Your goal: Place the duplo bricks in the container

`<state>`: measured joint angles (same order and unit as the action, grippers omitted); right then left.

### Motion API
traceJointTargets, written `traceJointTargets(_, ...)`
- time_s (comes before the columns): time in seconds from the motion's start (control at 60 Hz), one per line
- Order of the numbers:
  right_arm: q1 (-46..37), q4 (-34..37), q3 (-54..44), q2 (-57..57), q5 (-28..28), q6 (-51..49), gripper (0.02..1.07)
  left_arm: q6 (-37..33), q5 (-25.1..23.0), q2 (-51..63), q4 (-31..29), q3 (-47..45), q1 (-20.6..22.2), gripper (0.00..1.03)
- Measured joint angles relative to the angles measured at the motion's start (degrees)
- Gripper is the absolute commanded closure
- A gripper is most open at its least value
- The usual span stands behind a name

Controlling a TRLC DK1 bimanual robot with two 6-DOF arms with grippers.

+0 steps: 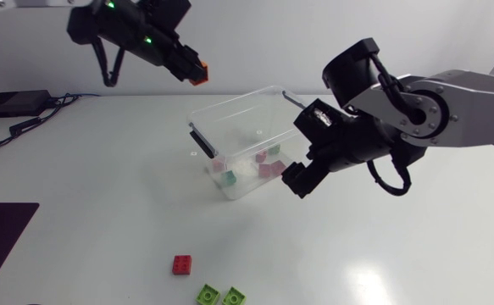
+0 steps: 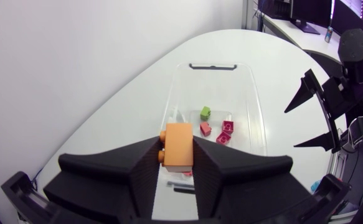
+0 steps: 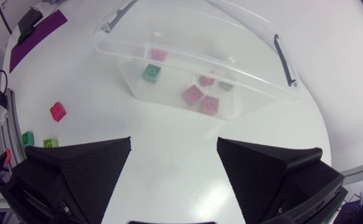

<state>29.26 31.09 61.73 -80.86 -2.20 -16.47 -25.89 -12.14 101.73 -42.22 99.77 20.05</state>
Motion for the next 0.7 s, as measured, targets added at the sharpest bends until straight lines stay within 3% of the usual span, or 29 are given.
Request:
traceJointTargets(0.267, -0.76, 0.00, -3.04, 1.97, 0.17, 0.00, 0.07, 0.26, -0.15, 9.29, 4.13, 0.00, 4.00, 0.89)
traceJointTargets(0.367, -0.76, 0.00, -3.08, 1.95, 0.26, -0.02, 0.07, 0.26, -0.15, 10.67, 5.88, 0.00, 4.37, 0.82)
traceJointTargets(0.567, -0.68, -0.04, -3.08, 0.94, 0.72, -0.02, 0.07, 0.26, -0.15, 12.72, 7.21, 1.57, 4.39, 0.80)
traceJointTargets(0.7, -0.02, -0.26, -3.08, 0.44, 0.98, -0.02, 0.07, 0.26, -0.15, 13.40, 7.56, 1.62, 4.37, 0.55)
